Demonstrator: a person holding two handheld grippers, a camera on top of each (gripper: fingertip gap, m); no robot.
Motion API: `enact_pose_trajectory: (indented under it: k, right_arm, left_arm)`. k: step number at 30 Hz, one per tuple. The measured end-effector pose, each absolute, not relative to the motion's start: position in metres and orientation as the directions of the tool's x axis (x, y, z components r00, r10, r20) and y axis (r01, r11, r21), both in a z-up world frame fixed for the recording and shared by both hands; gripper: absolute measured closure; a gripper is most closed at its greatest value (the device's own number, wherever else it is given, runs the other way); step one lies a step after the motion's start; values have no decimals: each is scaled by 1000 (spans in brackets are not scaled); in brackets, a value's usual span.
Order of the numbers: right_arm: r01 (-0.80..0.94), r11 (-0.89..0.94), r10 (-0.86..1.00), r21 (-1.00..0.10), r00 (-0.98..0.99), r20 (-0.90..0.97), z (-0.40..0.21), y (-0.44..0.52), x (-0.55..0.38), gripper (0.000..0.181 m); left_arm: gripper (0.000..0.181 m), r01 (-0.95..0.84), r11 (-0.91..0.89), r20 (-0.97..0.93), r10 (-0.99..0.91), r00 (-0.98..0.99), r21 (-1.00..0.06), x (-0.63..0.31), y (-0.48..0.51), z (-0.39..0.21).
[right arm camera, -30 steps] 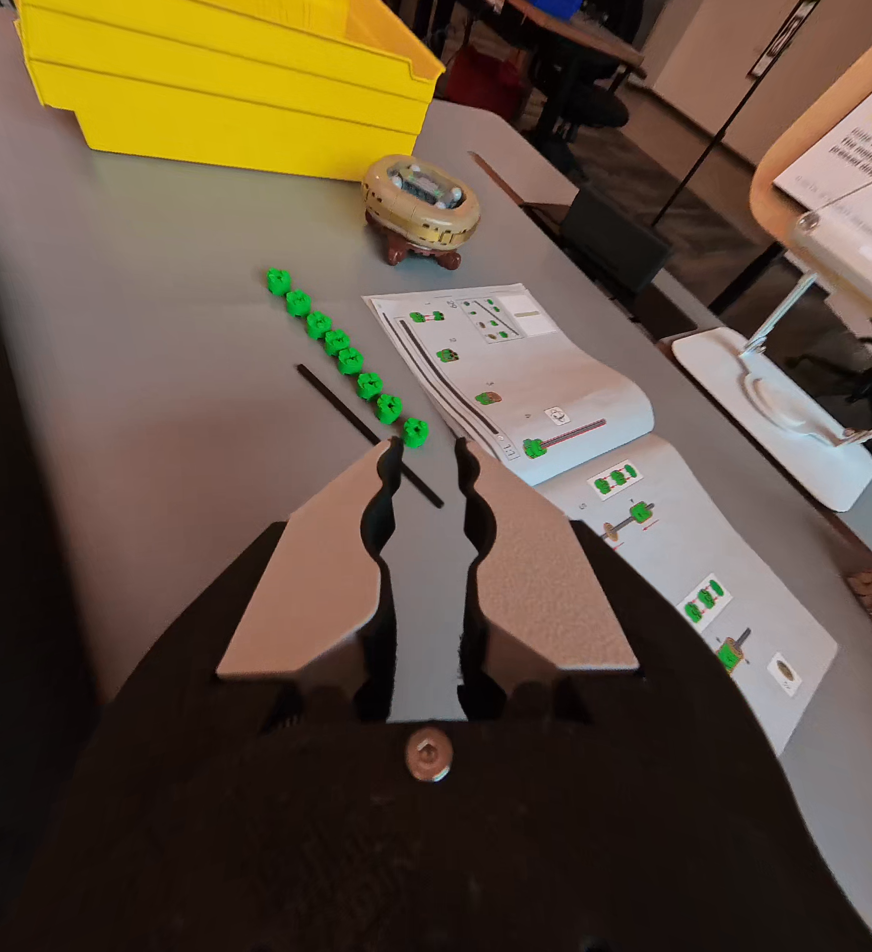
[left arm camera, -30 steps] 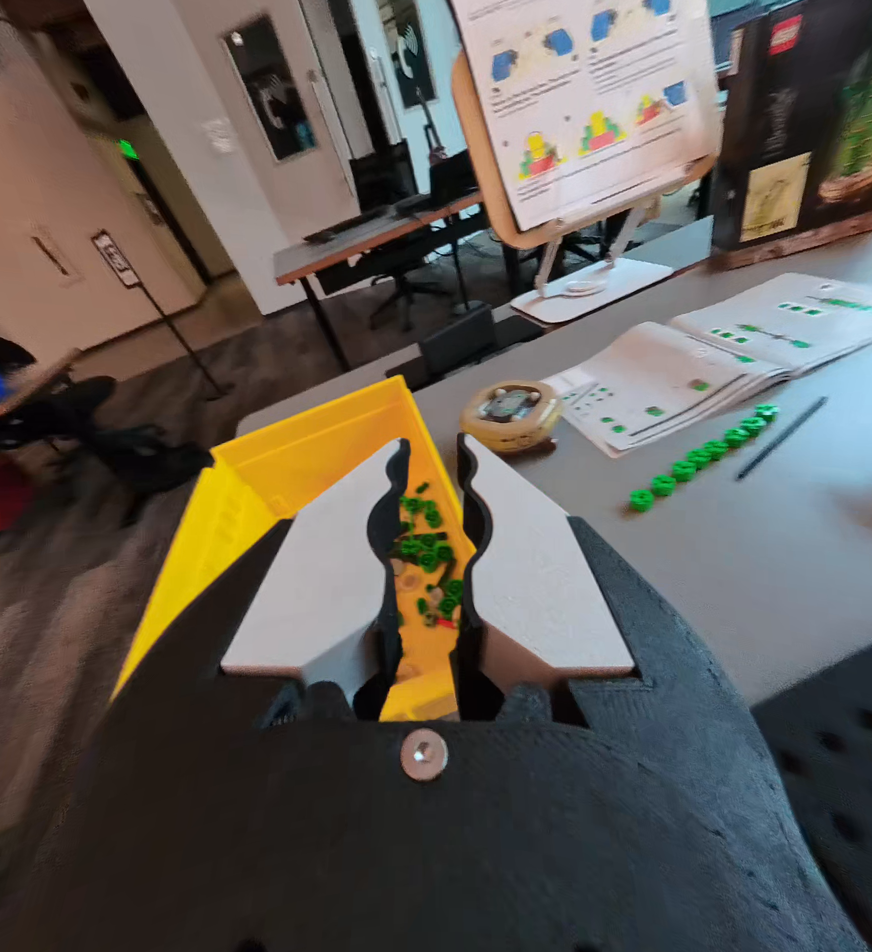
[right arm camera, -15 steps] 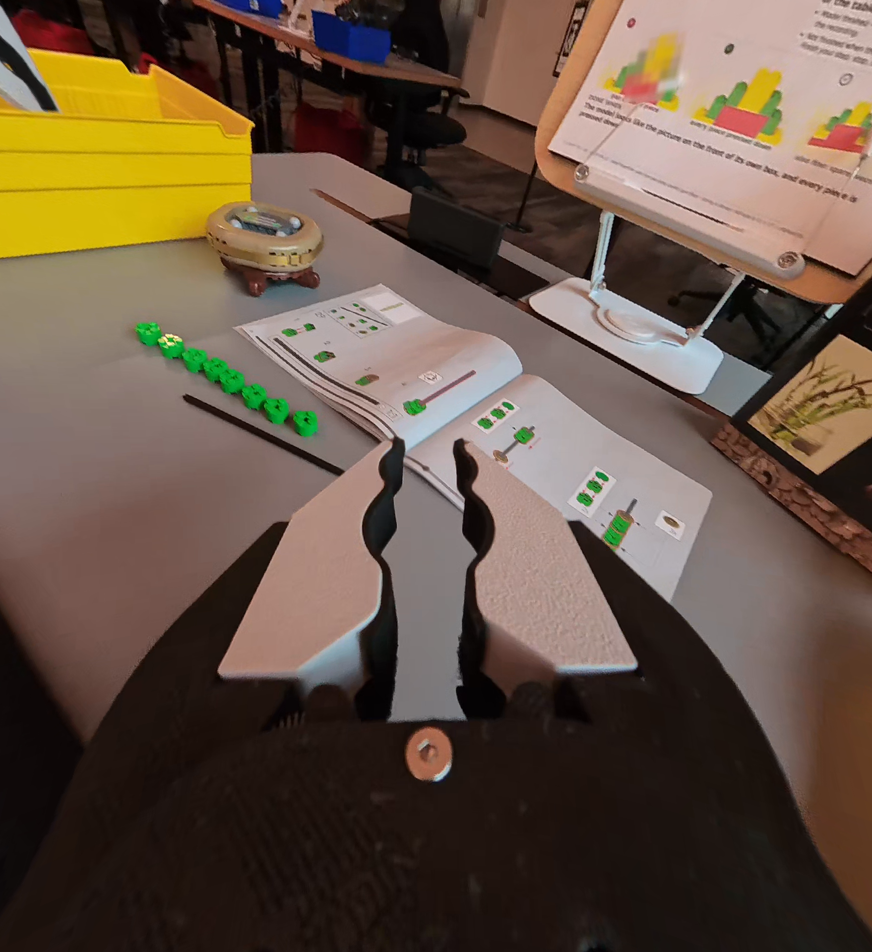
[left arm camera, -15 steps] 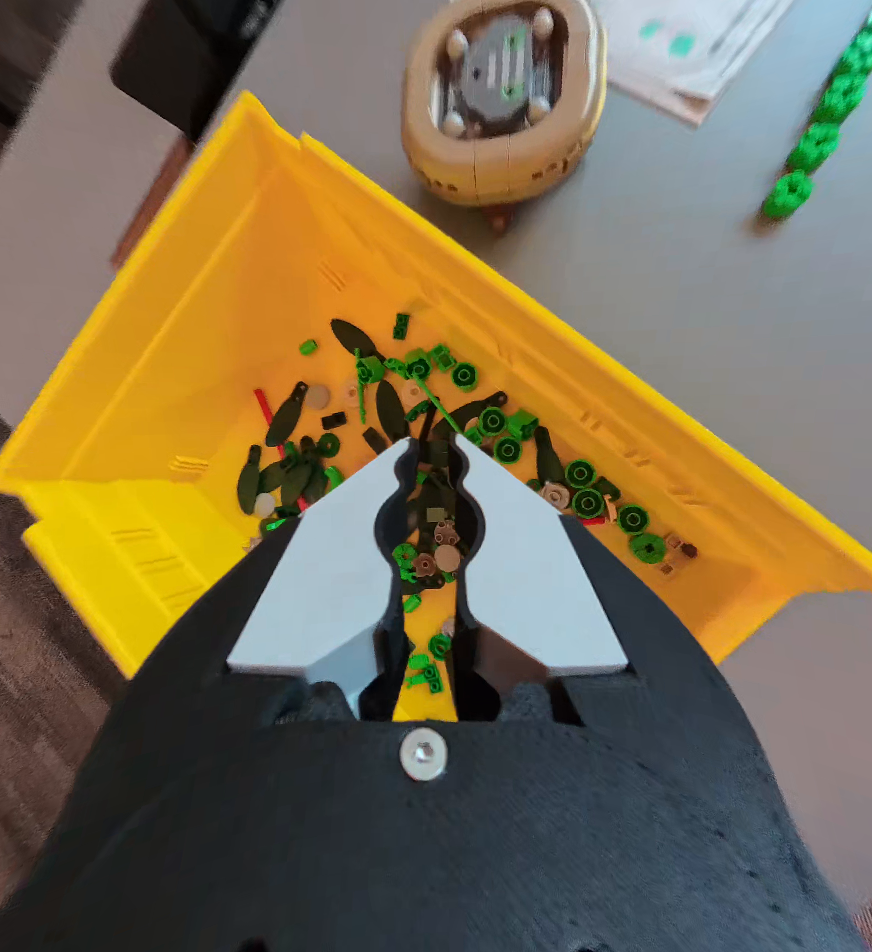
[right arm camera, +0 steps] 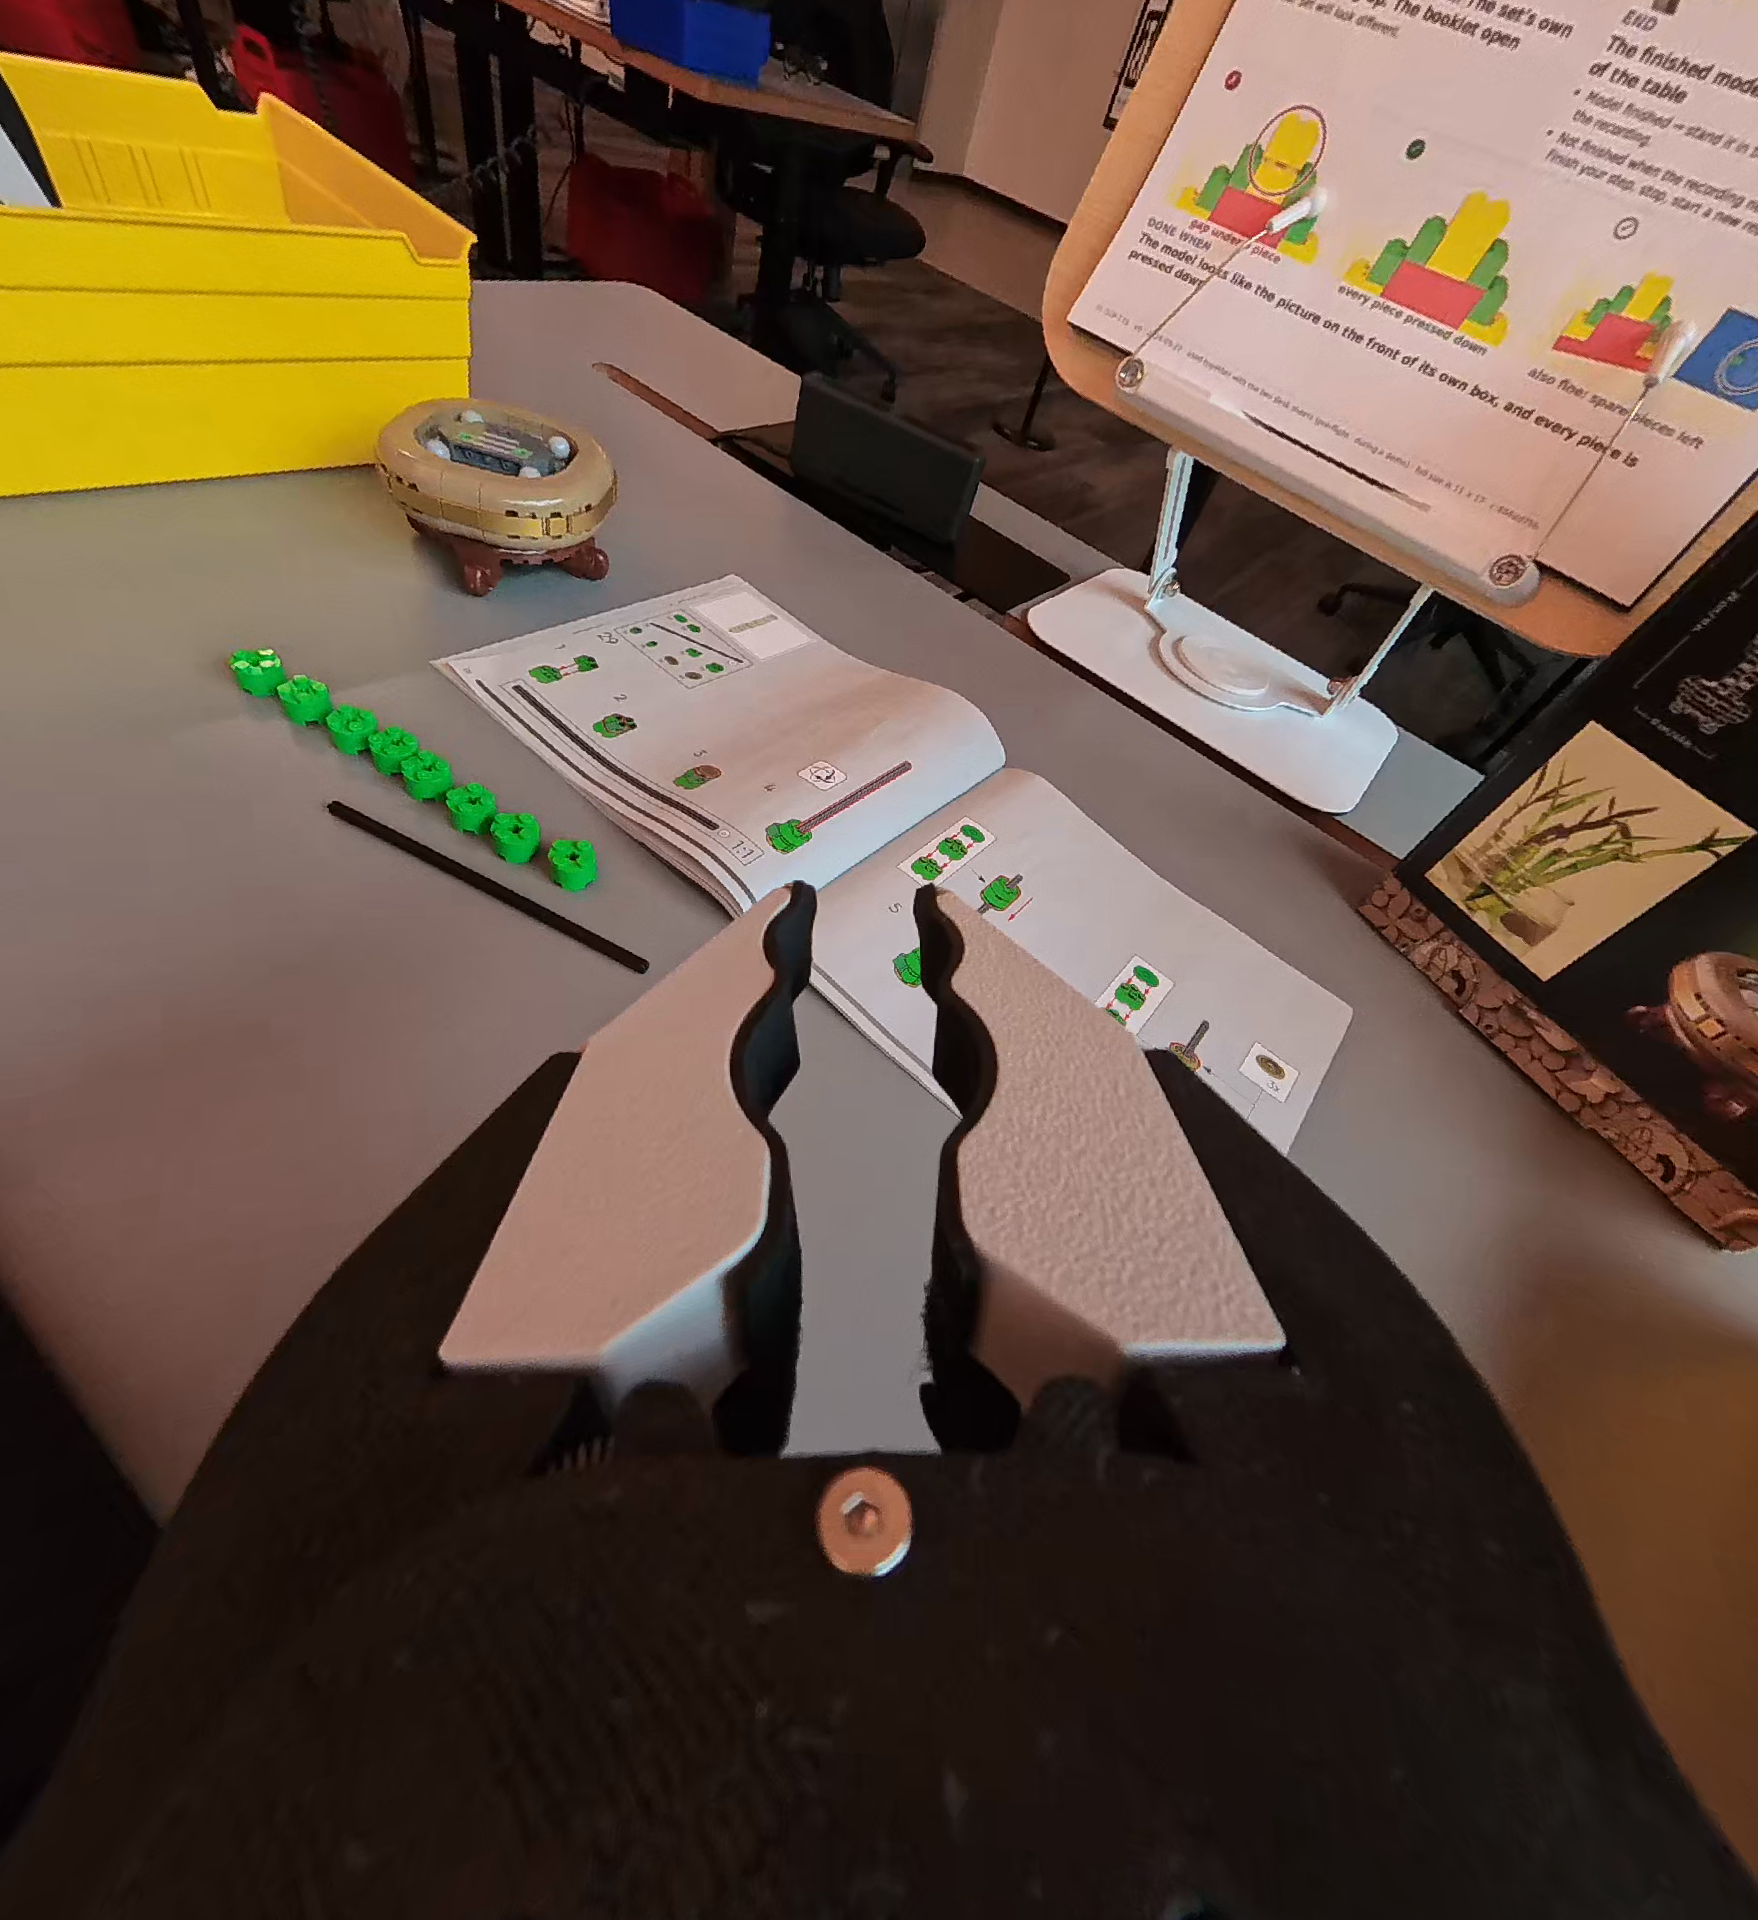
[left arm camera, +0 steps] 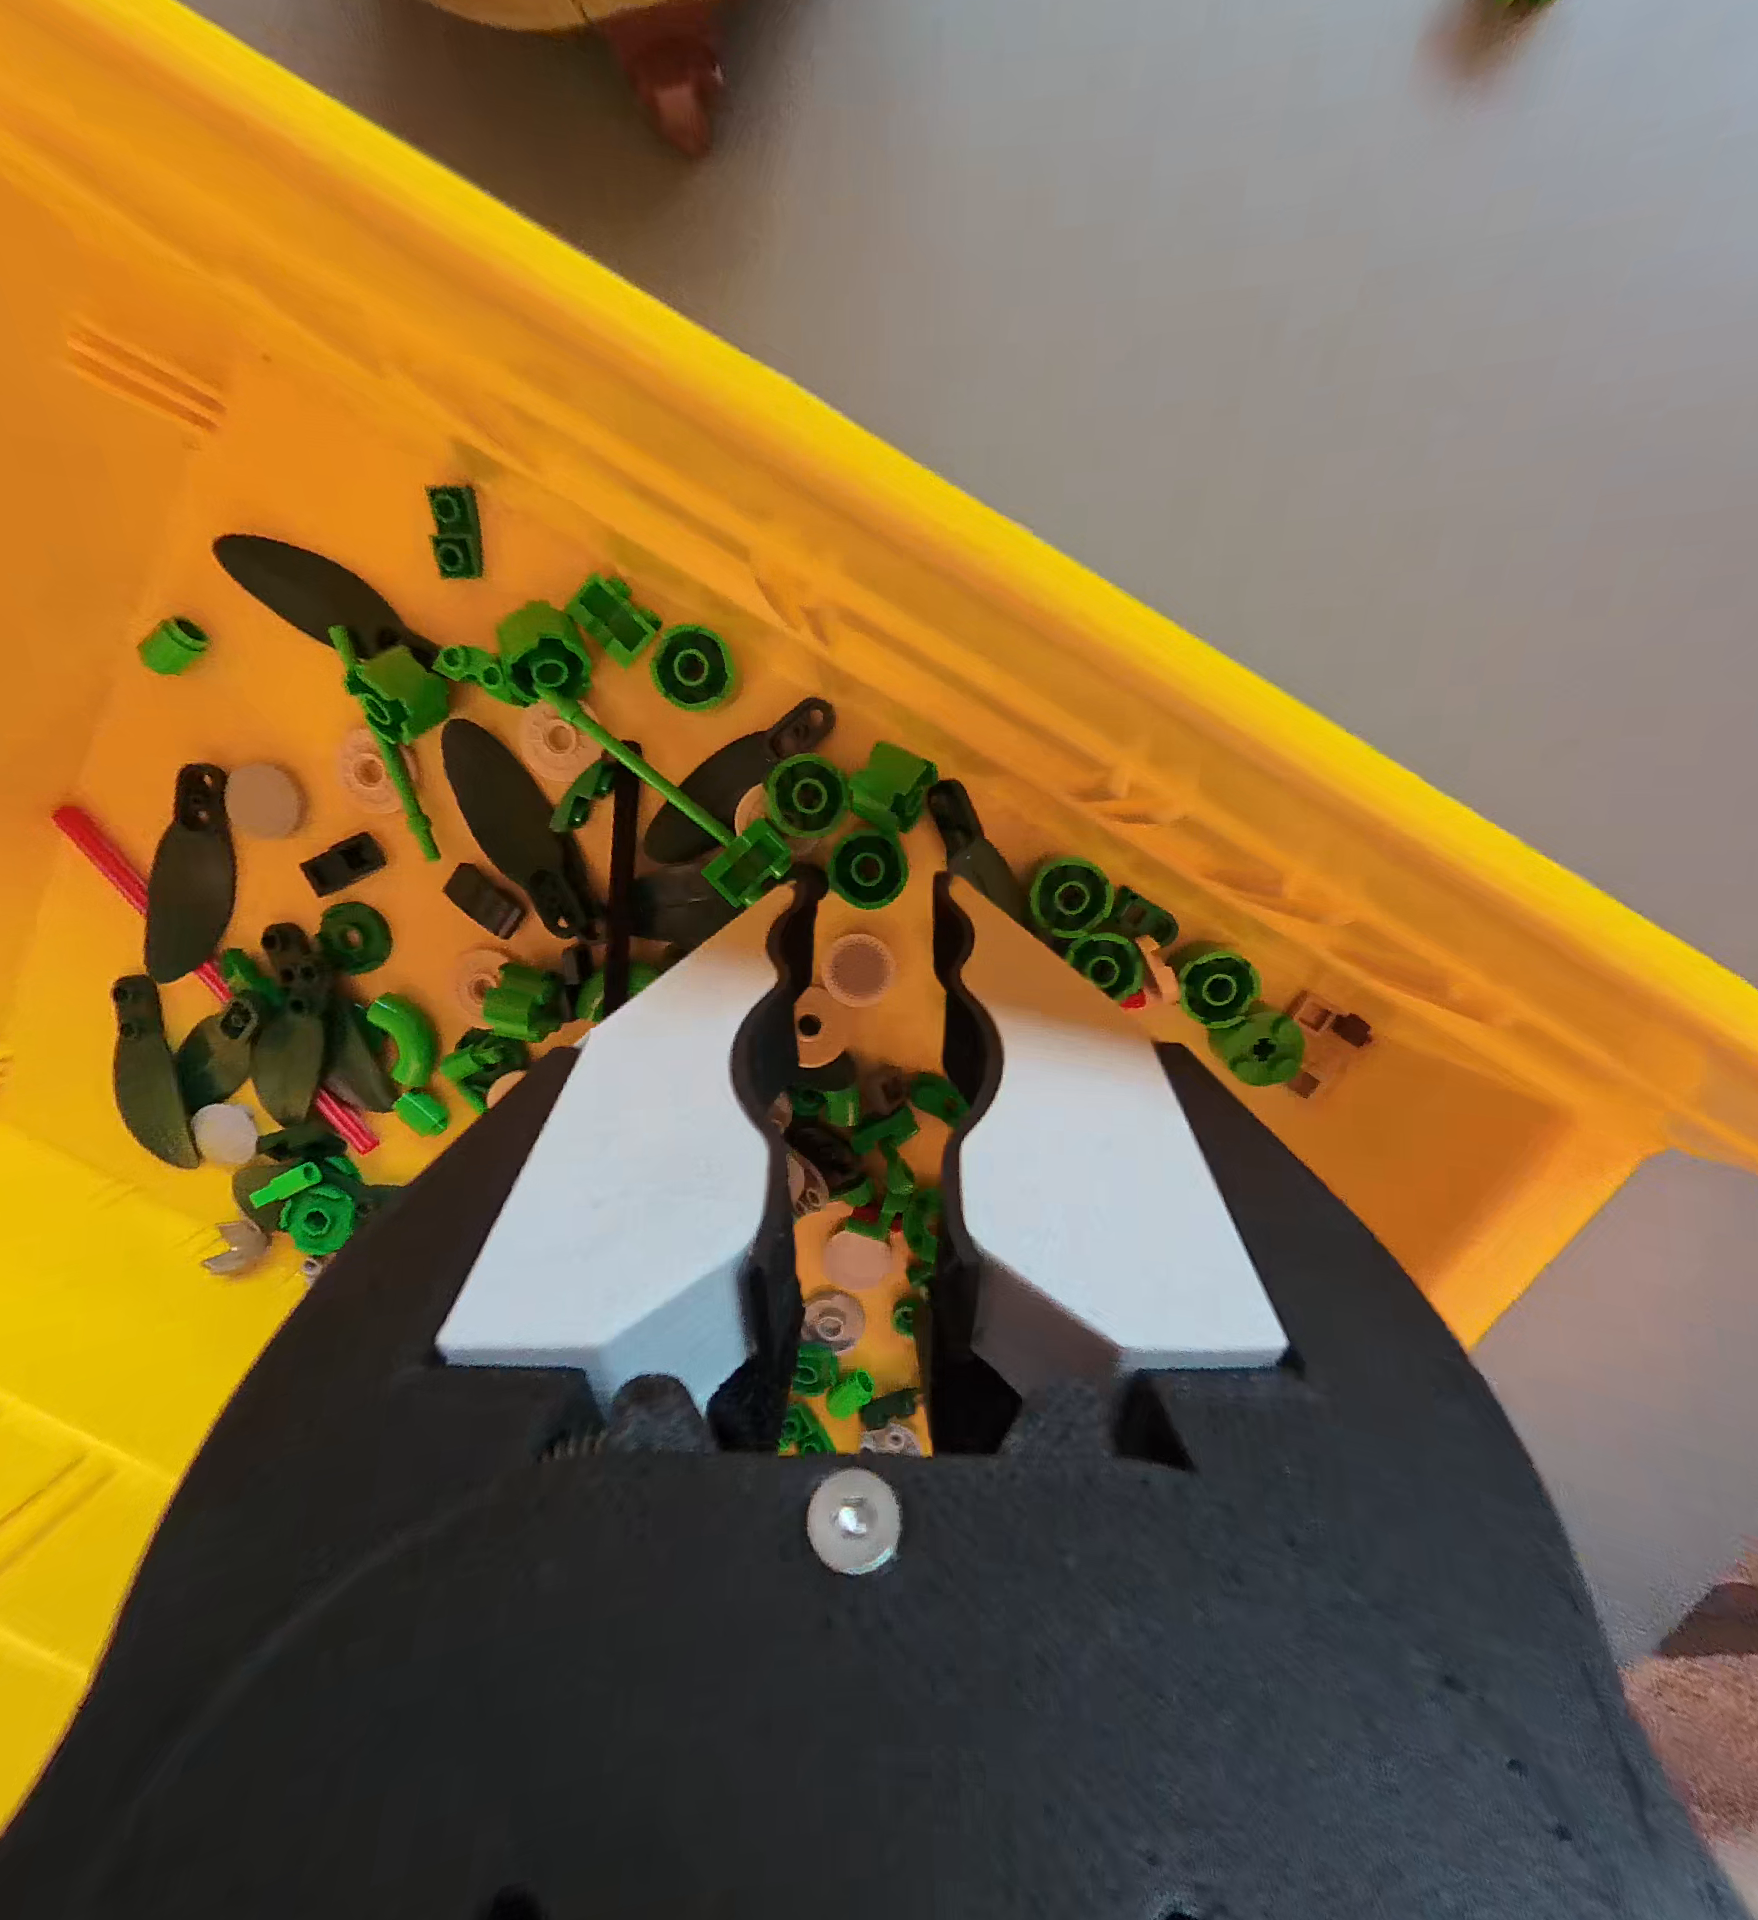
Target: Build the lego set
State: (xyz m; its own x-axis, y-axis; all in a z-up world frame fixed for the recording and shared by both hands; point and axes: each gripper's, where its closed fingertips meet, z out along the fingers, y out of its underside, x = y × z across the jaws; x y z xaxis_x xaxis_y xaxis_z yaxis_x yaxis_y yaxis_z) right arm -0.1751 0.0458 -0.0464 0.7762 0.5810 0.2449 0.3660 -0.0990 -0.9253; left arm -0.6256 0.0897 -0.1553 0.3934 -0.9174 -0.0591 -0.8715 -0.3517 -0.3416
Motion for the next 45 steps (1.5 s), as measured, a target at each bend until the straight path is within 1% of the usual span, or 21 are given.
enact_pose_trajectory:
  k: [5, 7, 11, 14, 17, 18, 19, 20, 21, 23, 24, 26, 29, 39, 41, 43, 45]
  right_arm:
    - [382, -98, 590, -919, 766, 256, -49, 46, -178, 162]
    - [382, -94, 589, -919, 766, 258, -48, 45, -178, 162]
    - [358, -88, 594, -930, 768, 239, -46, 42, -179, 162]
    - [338, -87, 611, -937, 761, 218, -44, 42, -192, 163]
    - [334, -99, 697, -937, 695, 174, -47, 40, -243, 164]
    - [365, -123, 730, -923, 663, 165, -54, 40, -265, 167]
    - [412, -176, 780, -894, 613, 129, -65, 38, -290, 179]
    - [460, -230, 835, -858, 546, 69, -74, 32, -316, 181]
    - [505, -256, 876, -824, 481, 22, -81, 28, -341, 181]
    - [580, -239, 927, -778, 375, -5, -88, 28, -382, 181]
    - [619, -229, 940, -751, 342, -5, -95, 33, -398, 181]
    - [680, -222, 956, -698, 291, -21, -112, 43, -422, 181]
    - [715, -237, 966, -658, 244, -83, -132, 48, -448, 181]
    - [741, -231, 970, -630, 224, -92, -155, 52, -456, 181]
    - [757, -203, 975, -621, 214, -59, -158, 52, -455, 181]
    - [754, -160, 977, -637, 212, 4, -151, 55, -452, 181]
    - [739, -147, 975, -657, 220, 30, -140, 58, -448, 181]
  left_arm:
    - [163, -872, -335, -67, -922, 381, -356, -620, 92, -164]
    - [166, -868, -350, -89, -911, 403, -353, -622, 96, -166]
    - [166, -866, -388, -62, -902, 427, -316, -629, 87, -164]
    - [167, -836, -416, -112, -870, 481, -359, -634, 88, -148]
    - [167, -764, -447, -192, -791, 581, -465, -641, 92, -117]
    - [167, -721, -464, -216, -744, 633, -515, -645, 94, -104]
    - [167, -663, -482, -230, -682, 694, -573, -649, 96, -89]
    - [167, -588, -494, -217, -617, 756, -641, -652, 96, -74]
    - [167, -500, -491, -175, -567, 805, -714, -651, 92, -57]
    - [167, -312, -436, -50, -515, 856, -844, -643, 78, -23]
    - [167, -226, -400, 10, -508, 861, -888, -638, 68, -8]
    - [167, -100, -336, 92, -511, 855, -937, -630, 46, 17]
    - [167, 15, -254, 145, -502, 853, -967, -625, 19, 42]
    - [167, 89, -152, 163, -598, 785, -984, -605, -26, 92]
    - [167, 100, -124, 154, -588, 794, -987, -608, -30, 98]
    - [167, 110, -114, 156, -588, 794, -987, -610, -36, 102]
    - [167, 120, -103, 158, -600, 784, -987, -609, -42, 106]
